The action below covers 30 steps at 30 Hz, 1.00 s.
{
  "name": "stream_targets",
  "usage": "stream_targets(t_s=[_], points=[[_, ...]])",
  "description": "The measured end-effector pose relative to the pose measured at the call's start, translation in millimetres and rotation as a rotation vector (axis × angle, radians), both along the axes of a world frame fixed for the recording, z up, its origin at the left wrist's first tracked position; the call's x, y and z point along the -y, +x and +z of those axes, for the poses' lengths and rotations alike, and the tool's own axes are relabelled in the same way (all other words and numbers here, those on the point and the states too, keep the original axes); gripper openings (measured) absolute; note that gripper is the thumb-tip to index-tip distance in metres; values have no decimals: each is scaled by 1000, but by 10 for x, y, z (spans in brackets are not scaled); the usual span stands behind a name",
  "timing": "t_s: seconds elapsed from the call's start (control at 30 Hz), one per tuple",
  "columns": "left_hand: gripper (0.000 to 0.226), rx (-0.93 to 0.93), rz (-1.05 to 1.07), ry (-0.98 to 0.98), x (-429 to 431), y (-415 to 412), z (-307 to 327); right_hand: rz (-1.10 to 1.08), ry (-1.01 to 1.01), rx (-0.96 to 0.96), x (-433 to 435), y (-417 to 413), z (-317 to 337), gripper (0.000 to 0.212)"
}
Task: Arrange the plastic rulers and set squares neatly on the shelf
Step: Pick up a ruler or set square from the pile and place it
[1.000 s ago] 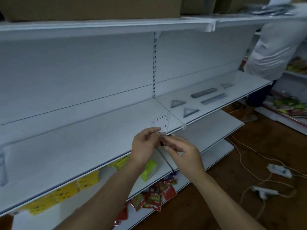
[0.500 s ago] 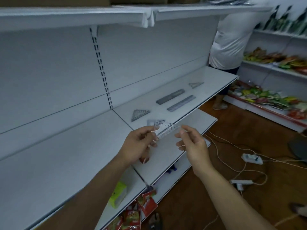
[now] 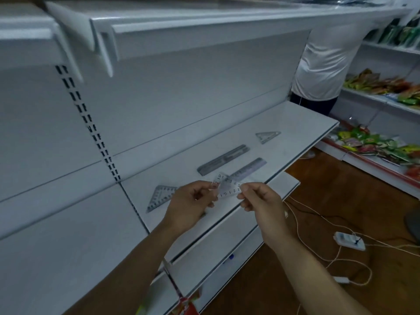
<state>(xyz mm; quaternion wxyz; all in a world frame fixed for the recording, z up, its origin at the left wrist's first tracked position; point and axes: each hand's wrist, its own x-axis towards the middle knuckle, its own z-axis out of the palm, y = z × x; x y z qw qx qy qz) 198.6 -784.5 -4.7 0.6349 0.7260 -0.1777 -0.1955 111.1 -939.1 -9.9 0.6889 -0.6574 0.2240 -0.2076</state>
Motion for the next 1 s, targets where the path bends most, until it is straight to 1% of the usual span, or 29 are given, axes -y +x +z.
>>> stream_targets(t_s=[0.13, 0.3, 0.4, 0.47, 0.53, 0.6, 0.67, 0.7, 0.8, 0.93, 1.0], points=[[13, 20, 134, -29, 170, 167, -29, 68, 32, -13, 216, 323, -58, 9], [14, 36, 340, 64, 224, 249, -52, 256, 75, -24, 376, 693, -96, 10], [16, 83, 473, 143, 166, 222, -41, 345, 203, -30, 376, 891, -43, 10], [23, 116, 554, 153, 104, 174, -43, 377, 291, -46, 345, 1003, -38, 10], [28, 184, 599, 187, 22, 116, -72, 423, 315, -65, 290, 1073, -72, 10], [27, 273, 640, 264, -71, 83, -102, 488, 279, -65, 222, 1111, -119, 8], [27, 336, 690, 331, -174, 89, -132, 552, 179, -39, 174, 1140, -164, 6], [27, 358, 706, 354, -220, 93, -144, 583, 106, -15, 163, 1158, -183, 11], [27, 354, 743, 366, -359, 100, -187, 656, -211, 70, 146, 1234, -215, 21], [21, 339, 777, 410, -574, 145, -253, 672, -616, 203, 78, 1400, -276, 21], [20, 345, 780, 469, -682, 168, -318, 683, -766, 239, 34, 1479, -320, 20]])
